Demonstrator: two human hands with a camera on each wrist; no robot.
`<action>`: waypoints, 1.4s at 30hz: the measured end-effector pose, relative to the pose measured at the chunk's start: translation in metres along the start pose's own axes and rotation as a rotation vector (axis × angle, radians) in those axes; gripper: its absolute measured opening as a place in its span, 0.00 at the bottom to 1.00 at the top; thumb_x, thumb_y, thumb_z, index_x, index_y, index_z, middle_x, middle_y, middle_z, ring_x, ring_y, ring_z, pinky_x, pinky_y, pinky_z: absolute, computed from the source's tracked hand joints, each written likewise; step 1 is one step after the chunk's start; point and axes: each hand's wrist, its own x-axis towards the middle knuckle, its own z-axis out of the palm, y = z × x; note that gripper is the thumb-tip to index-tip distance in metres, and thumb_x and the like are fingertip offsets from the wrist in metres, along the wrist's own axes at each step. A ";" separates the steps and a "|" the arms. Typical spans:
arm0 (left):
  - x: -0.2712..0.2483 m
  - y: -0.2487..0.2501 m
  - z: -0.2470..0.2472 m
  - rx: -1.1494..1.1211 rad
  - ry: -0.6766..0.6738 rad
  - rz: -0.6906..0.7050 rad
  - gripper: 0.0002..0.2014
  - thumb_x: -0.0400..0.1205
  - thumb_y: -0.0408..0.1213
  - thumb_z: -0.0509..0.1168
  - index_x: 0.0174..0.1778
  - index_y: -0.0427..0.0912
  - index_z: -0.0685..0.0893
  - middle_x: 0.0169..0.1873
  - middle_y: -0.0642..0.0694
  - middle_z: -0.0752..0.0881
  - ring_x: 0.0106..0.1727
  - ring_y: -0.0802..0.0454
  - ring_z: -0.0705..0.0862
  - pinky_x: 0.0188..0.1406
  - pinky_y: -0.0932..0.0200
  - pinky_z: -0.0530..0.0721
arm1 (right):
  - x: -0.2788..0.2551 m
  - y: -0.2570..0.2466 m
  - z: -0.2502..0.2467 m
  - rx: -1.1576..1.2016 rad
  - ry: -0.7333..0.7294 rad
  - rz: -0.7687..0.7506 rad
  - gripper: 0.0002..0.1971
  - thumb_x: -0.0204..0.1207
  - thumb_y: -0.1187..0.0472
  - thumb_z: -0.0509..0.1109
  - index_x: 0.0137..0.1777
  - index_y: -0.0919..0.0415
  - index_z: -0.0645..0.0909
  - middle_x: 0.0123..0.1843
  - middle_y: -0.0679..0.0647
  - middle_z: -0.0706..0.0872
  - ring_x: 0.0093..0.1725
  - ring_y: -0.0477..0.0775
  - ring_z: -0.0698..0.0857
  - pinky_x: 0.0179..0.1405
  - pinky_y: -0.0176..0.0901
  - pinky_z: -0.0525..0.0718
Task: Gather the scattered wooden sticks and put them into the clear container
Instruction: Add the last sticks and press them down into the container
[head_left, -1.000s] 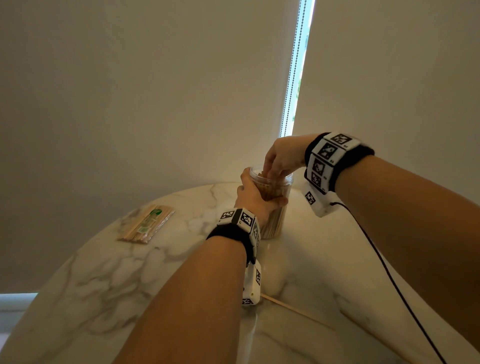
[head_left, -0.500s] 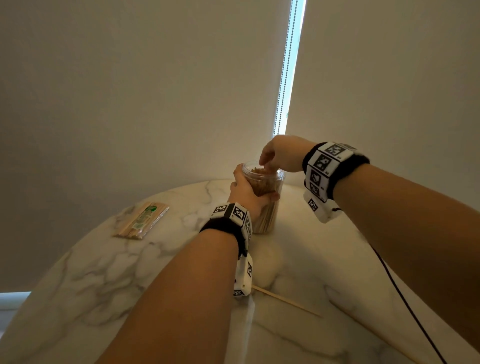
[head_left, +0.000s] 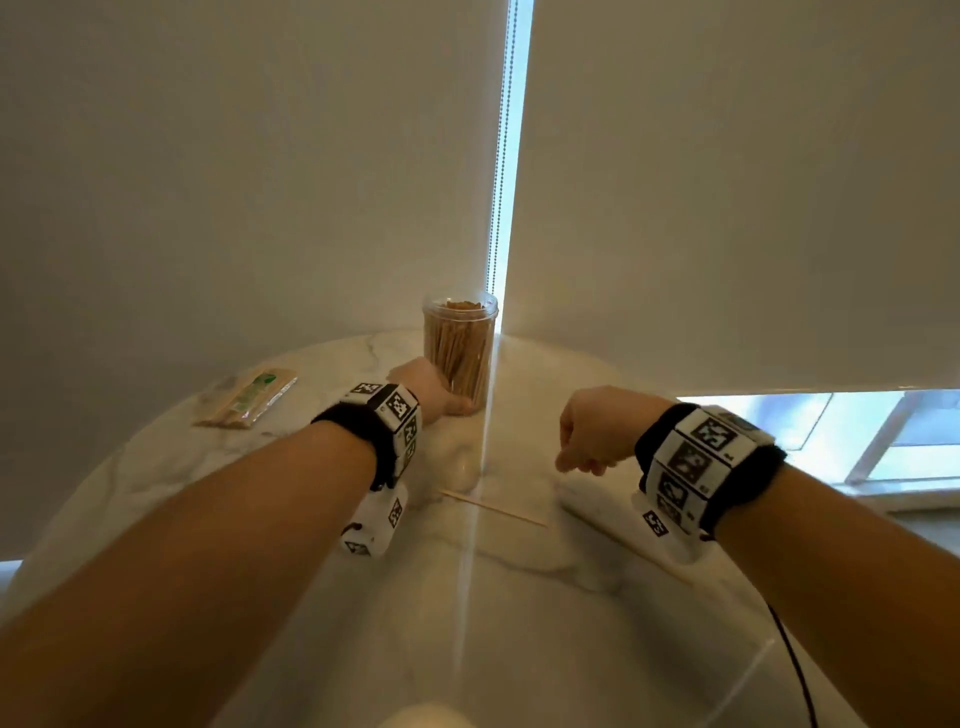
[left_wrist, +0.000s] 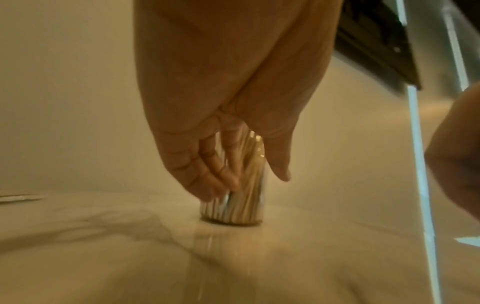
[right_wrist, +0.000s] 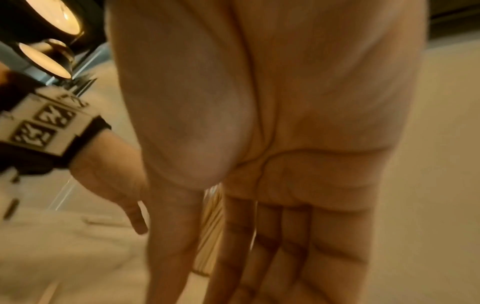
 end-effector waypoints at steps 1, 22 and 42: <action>-0.012 0.002 0.004 0.011 -0.018 0.036 0.17 0.75 0.51 0.79 0.52 0.43 0.91 0.49 0.47 0.90 0.50 0.50 0.86 0.48 0.57 0.82 | -0.005 0.005 0.010 -0.042 -0.062 0.036 0.14 0.78 0.49 0.76 0.47 0.62 0.90 0.39 0.52 0.93 0.36 0.50 0.88 0.48 0.45 0.88; -0.078 0.012 0.041 0.117 -0.079 0.032 0.13 0.85 0.32 0.65 0.65 0.35 0.74 0.58 0.38 0.86 0.57 0.40 0.86 0.49 0.53 0.83 | -0.007 -0.002 0.044 1.007 0.199 -0.024 0.19 0.75 0.72 0.74 0.65 0.67 0.76 0.48 0.66 0.89 0.43 0.63 0.93 0.49 0.58 0.93; -0.036 0.010 0.006 -0.534 0.129 0.231 0.15 0.91 0.45 0.55 0.45 0.47 0.83 0.33 0.53 0.80 0.33 0.55 0.76 0.36 0.58 0.76 | 0.055 -0.041 -0.030 1.361 0.506 -0.234 0.03 0.79 0.72 0.73 0.45 0.67 0.85 0.41 0.64 0.88 0.40 0.58 0.92 0.48 0.48 0.92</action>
